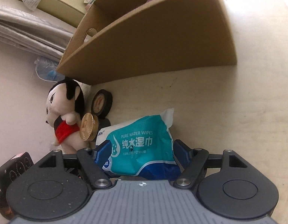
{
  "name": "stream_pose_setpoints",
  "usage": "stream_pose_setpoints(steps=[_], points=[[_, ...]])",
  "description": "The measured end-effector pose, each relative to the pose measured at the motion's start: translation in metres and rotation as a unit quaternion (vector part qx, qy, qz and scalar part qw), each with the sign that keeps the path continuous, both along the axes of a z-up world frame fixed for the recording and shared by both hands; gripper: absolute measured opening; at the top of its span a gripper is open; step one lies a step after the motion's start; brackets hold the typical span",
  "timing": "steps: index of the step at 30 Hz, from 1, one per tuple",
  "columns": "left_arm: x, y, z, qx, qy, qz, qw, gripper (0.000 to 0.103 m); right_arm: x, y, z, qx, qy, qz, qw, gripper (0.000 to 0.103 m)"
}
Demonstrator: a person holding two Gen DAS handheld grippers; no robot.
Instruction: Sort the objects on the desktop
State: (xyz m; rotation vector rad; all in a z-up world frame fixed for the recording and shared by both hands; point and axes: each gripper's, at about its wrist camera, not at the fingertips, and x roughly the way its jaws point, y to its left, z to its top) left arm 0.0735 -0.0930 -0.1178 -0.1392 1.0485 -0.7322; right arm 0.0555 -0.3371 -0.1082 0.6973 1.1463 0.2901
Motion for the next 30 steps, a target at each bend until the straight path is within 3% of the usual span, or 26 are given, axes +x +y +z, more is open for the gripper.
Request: stream_pose_setpoints(steps=[17,30], points=[[0.01,-0.018,-0.006,0.016,0.006,0.003,0.9999,0.1,0.002,0.002,-0.009,0.023,0.002,0.005,1.0,0.073],[0.005,-0.026,-0.002,0.036,-0.01,-0.003,0.9993,0.099,0.0,0.011,-0.002,0.01,-0.002,0.004,1.0,0.071]])
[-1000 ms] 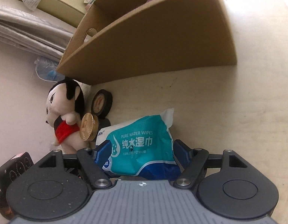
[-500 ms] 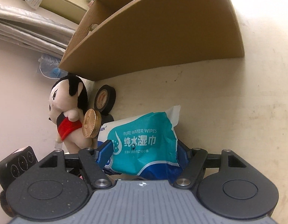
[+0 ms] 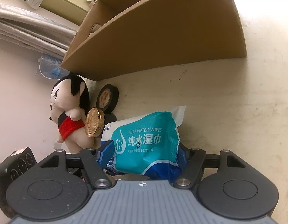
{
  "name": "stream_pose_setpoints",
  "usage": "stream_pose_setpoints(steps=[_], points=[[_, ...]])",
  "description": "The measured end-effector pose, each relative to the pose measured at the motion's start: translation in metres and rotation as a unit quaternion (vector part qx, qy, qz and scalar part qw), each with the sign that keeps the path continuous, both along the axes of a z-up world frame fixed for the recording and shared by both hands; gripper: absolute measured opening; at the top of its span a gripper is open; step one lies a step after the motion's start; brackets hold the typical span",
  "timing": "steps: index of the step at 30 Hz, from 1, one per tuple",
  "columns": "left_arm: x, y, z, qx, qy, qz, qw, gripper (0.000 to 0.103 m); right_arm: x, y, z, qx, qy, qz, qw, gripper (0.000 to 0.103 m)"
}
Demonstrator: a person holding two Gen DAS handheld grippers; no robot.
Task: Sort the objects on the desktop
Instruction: 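Lift the wet-wipes pack with the right gripper and carry it over the box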
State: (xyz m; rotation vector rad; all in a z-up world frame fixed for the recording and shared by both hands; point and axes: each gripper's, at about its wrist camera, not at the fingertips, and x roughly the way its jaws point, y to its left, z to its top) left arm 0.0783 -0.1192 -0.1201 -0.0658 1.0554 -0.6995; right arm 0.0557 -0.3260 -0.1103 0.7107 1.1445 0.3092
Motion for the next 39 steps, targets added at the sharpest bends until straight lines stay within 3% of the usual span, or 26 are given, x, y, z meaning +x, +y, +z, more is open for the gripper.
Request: stream_pose_setpoints(steps=[17,28,39], points=[[-0.005,0.007,0.021,-0.008,-0.024,0.004,0.9997,0.099,-0.004,0.009,0.024,-0.013,-0.012,0.001,1.0,0.071],[0.0,0.013,0.064,-0.016,-0.074,0.019,0.9969,0.099,0.008,0.013,0.065,0.003,-0.036,-0.002,0.999,0.071],[0.036,0.006,0.122,-0.029,-0.14,0.011,0.9896,0.099,0.043,0.005,0.129,0.001,-0.101,-0.017,0.995,0.071]])
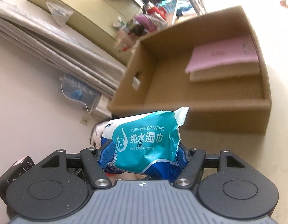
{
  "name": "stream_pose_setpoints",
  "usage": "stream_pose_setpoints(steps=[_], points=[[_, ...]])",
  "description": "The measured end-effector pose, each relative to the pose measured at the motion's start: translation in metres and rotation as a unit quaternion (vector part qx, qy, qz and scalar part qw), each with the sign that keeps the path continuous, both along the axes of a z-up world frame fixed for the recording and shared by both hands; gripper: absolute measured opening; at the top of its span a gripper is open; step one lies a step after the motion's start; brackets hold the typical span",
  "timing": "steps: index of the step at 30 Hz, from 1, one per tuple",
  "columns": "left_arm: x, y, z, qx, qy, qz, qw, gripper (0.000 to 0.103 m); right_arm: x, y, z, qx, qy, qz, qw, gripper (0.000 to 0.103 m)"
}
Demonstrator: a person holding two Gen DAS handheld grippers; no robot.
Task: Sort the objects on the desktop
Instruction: 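Lift the wet-wipes pack with the right gripper and carry it over the box, then lower the wet-wipes pack into the box beside the pink book and open the right gripper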
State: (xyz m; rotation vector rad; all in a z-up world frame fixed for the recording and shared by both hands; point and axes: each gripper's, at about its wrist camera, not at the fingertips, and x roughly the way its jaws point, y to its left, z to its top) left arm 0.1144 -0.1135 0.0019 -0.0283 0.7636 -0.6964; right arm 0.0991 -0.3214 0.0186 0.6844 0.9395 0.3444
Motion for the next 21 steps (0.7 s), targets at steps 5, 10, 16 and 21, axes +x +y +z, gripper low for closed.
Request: stream_pose_setpoints(steps=[5,10,16,21], points=[[0.025,-0.013,0.009,-0.001,-0.02,-0.017,0.9997,0.099,0.028,-0.01,0.022,-0.011,-0.018,-0.016,1.0,0.071],[0.065,-0.033,0.004,-0.002,0.001,-0.036,0.9993,0.099,0.065,-0.029,0.023,-0.029,-0.005,-0.033,0.999,0.071],[0.127,-0.068,-0.03,0.022,0.054,-0.063,0.9963,0.099,0.107,-0.059,-0.011,-0.038,0.046,-0.051,0.997,0.071],[0.157,-0.087,-0.059,0.039,0.097,-0.083,0.991,0.098,0.123,-0.074,-0.042,-0.049,0.089,-0.061,0.993,0.071]])
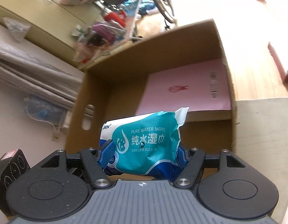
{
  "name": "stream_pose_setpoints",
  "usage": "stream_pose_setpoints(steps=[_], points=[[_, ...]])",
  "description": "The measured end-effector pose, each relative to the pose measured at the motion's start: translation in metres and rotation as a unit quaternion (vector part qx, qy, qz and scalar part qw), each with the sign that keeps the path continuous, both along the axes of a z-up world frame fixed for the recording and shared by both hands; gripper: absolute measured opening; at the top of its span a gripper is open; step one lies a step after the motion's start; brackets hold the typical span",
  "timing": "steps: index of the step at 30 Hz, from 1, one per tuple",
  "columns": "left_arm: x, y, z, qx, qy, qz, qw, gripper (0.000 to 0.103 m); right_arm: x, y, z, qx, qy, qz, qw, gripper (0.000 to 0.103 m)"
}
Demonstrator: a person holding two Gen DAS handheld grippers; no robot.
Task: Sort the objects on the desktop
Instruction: 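Lower the wet-wipes pack into the box beside the pink book and open the right gripper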
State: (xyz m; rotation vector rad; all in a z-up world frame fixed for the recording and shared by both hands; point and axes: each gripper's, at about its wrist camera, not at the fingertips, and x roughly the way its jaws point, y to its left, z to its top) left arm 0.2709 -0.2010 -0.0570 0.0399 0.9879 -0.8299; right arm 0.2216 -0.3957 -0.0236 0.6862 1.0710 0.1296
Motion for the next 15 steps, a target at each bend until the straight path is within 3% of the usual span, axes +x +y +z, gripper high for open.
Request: stream_pose_setpoints(steps=[7,10,15], points=[[0.012,-0.014,-0.023,0.016,0.034,-0.027,0.9989,0.096,0.002,-0.006,-0.01,-0.042,0.025,0.0,0.999,0.071],[0.005,-0.022,-0.03,0.026,0.051,-0.033,0.9978,0.096,0.002,-0.007,-0.01,-0.051,0.034,-0.001,0.998,0.079],[-0.002,-0.022,-0.03,0.024,0.051,-0.039,0.9976,0.096,-0.003,-0.013,-0.005,-0.049,0.027,-0.003,0.998,0.083]])
